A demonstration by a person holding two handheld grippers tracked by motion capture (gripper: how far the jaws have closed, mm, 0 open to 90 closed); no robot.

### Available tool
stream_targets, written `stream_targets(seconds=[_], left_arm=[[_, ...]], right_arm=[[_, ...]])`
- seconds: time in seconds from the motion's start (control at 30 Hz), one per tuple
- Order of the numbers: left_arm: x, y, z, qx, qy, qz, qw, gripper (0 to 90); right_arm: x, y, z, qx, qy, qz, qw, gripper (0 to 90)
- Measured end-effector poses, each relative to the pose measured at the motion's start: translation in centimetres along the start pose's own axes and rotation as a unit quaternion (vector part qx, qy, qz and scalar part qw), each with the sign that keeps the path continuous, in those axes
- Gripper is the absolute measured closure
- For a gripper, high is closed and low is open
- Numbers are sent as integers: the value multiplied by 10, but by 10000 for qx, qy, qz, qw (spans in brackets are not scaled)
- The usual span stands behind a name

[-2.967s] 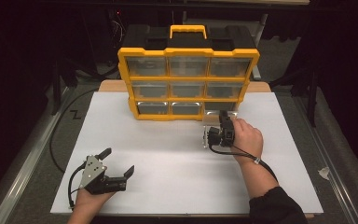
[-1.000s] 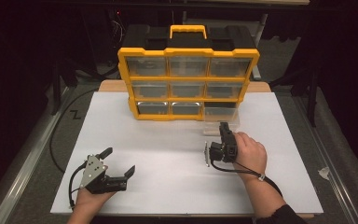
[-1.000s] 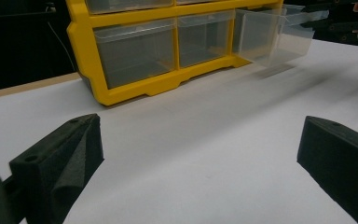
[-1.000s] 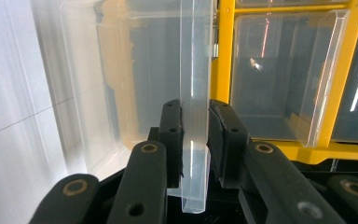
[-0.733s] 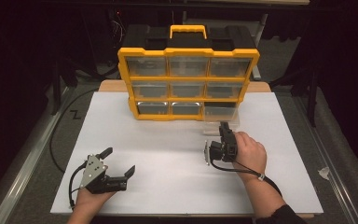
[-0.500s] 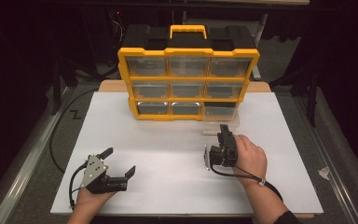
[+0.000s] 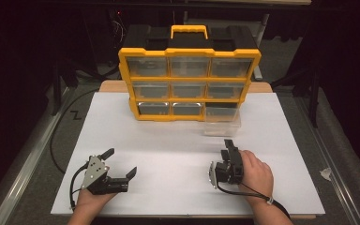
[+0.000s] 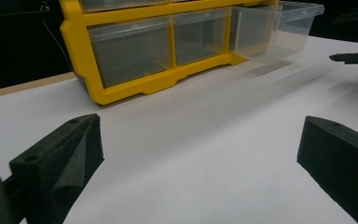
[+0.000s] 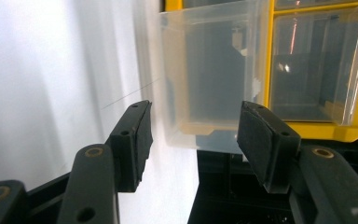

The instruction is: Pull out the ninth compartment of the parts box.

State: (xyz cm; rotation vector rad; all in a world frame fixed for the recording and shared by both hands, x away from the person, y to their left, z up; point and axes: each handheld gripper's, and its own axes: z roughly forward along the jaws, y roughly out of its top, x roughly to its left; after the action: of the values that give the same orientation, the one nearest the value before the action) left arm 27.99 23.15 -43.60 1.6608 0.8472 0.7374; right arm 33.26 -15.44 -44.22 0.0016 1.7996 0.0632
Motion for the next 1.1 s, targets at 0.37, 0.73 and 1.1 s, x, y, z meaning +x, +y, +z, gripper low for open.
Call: stream_targets(seconds=[0.37,0.73,1.1], left_arm=[[-1,0,1,8,-20,0,10000,10],[-3,0,2,61,-18,12,10000,11],[-2,-1,3,78,-19,10,10000,10]], right_arm=[[12,-24,-20,22,43,232,9997,455],[8,-29,-26,-38,49,314,9995,352],[8,-31,-23,63,180,333,9993,196]])
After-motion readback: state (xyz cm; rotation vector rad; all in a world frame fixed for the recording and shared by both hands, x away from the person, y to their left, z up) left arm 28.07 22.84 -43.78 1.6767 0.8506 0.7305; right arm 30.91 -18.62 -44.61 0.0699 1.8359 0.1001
